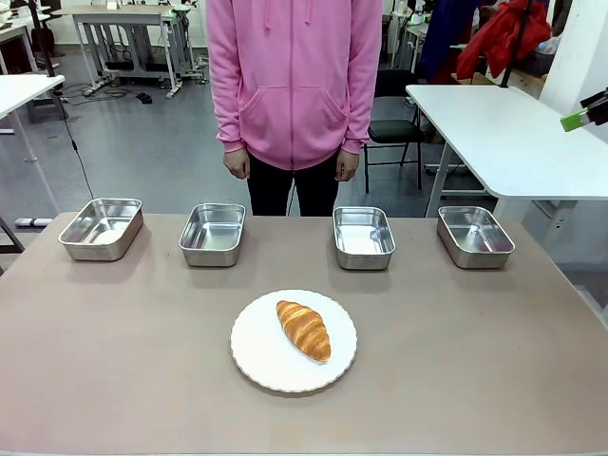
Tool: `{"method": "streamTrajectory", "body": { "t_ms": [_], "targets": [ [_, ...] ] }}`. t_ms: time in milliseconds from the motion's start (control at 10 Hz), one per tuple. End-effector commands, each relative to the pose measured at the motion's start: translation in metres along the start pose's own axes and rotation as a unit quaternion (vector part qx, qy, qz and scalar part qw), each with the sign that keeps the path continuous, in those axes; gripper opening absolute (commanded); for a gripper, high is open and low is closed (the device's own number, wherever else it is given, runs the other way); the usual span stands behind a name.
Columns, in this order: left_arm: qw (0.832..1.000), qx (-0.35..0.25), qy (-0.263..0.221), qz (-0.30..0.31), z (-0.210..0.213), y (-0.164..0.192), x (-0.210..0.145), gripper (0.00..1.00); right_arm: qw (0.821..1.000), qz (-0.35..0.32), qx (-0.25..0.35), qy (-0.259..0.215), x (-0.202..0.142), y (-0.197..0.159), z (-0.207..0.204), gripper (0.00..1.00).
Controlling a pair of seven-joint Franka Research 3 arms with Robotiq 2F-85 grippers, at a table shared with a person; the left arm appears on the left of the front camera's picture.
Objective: Place the bread in the container.
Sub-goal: Place the Butter Roll into the Airtight Container indicated by the human.
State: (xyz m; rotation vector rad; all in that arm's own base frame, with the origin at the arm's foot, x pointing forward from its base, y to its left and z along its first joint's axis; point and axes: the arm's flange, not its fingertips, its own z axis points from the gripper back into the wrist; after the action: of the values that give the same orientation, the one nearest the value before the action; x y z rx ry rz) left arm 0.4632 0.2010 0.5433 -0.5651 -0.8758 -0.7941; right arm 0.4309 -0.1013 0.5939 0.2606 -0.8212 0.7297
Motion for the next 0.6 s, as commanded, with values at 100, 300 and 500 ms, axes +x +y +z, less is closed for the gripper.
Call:
{"method": "streamTrajectory", "body": {
  "t_ms": [100,300,500],
  "targets": [
    [1.000,-0.001,-0.003,-0.001,-0.0008,0.0000,0.0008,1.00,1.000,0.002,0.005,-0.009,0.0000,-0.0015,-0.0001,1.00],
    [1.000,-0.001,-0.003,-0.001,-0.0008,0.0000,0.0008,1.00,1.000,0.002,0.005,-0.009,0.0000,-0.0015,-0.0001,1.00],
    [1.000,-0.001,-0.003,-0.001,-0.0008,0.0000,0.0008,1.00,1.000,0.002,0.005,-0.009,0.0000,-0.0015,-0.0001,1.00]
  ]
}}
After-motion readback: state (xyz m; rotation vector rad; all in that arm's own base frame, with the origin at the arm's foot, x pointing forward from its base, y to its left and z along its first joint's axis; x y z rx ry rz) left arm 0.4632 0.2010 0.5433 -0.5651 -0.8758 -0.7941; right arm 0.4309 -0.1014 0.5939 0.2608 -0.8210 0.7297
